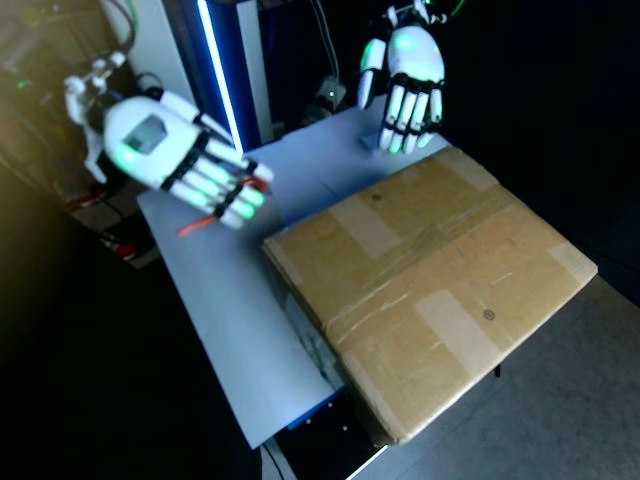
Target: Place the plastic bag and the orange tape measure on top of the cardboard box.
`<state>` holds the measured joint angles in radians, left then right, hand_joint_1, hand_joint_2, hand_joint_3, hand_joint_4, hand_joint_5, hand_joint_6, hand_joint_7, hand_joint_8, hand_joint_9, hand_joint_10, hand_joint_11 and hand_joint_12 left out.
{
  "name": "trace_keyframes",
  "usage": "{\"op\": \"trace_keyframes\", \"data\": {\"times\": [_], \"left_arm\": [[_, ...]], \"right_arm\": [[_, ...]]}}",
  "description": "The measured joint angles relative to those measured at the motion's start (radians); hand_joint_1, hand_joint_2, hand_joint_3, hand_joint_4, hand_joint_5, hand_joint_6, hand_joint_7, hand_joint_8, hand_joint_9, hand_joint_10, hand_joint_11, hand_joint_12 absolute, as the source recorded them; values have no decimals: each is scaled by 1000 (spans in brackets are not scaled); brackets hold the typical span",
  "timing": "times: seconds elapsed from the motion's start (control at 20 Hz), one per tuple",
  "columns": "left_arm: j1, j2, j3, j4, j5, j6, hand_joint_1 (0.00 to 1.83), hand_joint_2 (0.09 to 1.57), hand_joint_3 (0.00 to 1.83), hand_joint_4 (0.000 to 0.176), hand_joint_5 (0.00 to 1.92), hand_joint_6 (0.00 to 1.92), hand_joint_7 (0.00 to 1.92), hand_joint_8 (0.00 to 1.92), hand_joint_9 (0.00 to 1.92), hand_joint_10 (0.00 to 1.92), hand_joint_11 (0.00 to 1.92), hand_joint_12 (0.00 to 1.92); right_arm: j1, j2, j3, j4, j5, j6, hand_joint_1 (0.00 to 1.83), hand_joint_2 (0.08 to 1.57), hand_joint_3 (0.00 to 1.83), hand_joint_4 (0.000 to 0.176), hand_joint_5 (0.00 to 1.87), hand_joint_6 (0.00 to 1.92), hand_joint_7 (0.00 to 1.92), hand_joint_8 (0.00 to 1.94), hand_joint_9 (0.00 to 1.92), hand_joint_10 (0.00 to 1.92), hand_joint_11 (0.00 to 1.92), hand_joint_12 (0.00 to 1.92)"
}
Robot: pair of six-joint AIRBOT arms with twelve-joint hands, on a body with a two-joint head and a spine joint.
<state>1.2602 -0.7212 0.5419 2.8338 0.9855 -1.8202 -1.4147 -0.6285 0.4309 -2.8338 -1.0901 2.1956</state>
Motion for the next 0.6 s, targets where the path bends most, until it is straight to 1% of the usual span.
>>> {"op": "trace_keyframes", "data": {"times": [0.05, 0.1, 0.15, 0.2, 0.25, 0.3, 0.35, 0.4, 0.45, 0.5, 0.55, 0.6], "left_arm": [[0, 0, 2, -6, 0, -3, 1161, 729, 237, 0, 99, 507, 25, 365, 0, 478, 0, 1903], [0, 0, 5, -10, 1, -4, 1178, 708, 257, 0, 124, 474, 8, 436, 0, 486, 0, 1917], [0, 0, 6, -11, 1, -4, 1187, 695, 273, 0, 133, 466, 1, 473, 0, 491, 0, 1920], [0, 0, 6, -10, 1, -4, 1221, 670, 283, 0, 164, 453, 0, 495, 0, 503, 0, 1921], [0, 0, 6, -10, 1, -4, 1199, 668, 301, 0, 182, 441, 0, 469, 0, 489, 0, 1921], [0, 0, 8, -10, 1, -4, 1169, 681, 336, 0, 181, 421, 0, 433, 0, 446, 0, 1921], [0, 0, 9, -9, 1, -4, 1145, 727, 389, 0, 96, 413, 0, 318, 0, 348, 0, 1921], [0, -1, 9, -10, 0, -4, 1141, 733, 423, 0, 10, 534, 0, 272, 0, 306, 0, 1921], [0, -7, 11, -10, 0, -4, 1171, 718, 396, 0, 4, 599, 0, 278, 0, 318, 0, 1921], [0, -19, 12, -11, -7, -5, 1143, 710, 386, 0, 27, 649, 0, 328, 0, 416, 0, 1921], [-2, -28, 13, -11, -17, -4, 1059, 695, 501, 0, 0, 690, 0, 323, 0, 443, 0, 1921], [-3, -44, 24, -8, -26, -5, 1061, 677, 528, 0, 13, 689, 0, 353, 0, 480, 0, 1921]], "right_arm": [[0, 2, 0, 5, -1, 0, 812, 1018, 0, 33, 206, 2, 244, 3, 224, 1, 0, 516], [0, 2, 0, 5, -4, 0, 796, 1019, 0, 39, 180, 0, 238, 0, 211, 0, 0, 515], [0, 3, 0, 3, -5, 0, 752, 1022, 2, 64, 98, 0, 176, 0, 142, 0, 0, 387], [0, 2, 8, -5, -3, 0, 791, 1010, 0, 29, 100, 4, 161, 1, 115, 2, 0, 334], [0, -2, 14, -5, -4, 0, 824, 1011, 0, 21, 133, 8, 176, 4, 134, 6, 0, 378], [0, -14, 28, -2, -11, 0, 829, 1014, 0, 27, 146, 7, 171, 0, 141, 5, 0, 354], [0, -30, 40, 2, -14, 0, 834, 1014, 0, 30, 132, 2, 151, 0, 129, 1, 0, 302], [0, -45, 47, 10, -10, -1, 836, 1000, 0, 50, 95, 0, 122, 0, 107, 0, 0, 241], [0, -56, 48, 14, -8, -4, 820, 1004, 0, 48, 92, 1, 113, 0, 96, 0, 0, 215], [3, -74, 50, 19, -7, -54, 749, 1030, 7, 28, 79, 1, 95, 0, 74, 0, 0, 152], [12, -85, 50, 31, -1, -92, 723, 1061, 10, 0, 84, 1, 92, 1, 78, 1, 0, 167], [32, -100, 53, 51, 14, -129, 696, 1077, 15, 0, 84, 1, 91, 2, 85, 5, 0, 153]]}}
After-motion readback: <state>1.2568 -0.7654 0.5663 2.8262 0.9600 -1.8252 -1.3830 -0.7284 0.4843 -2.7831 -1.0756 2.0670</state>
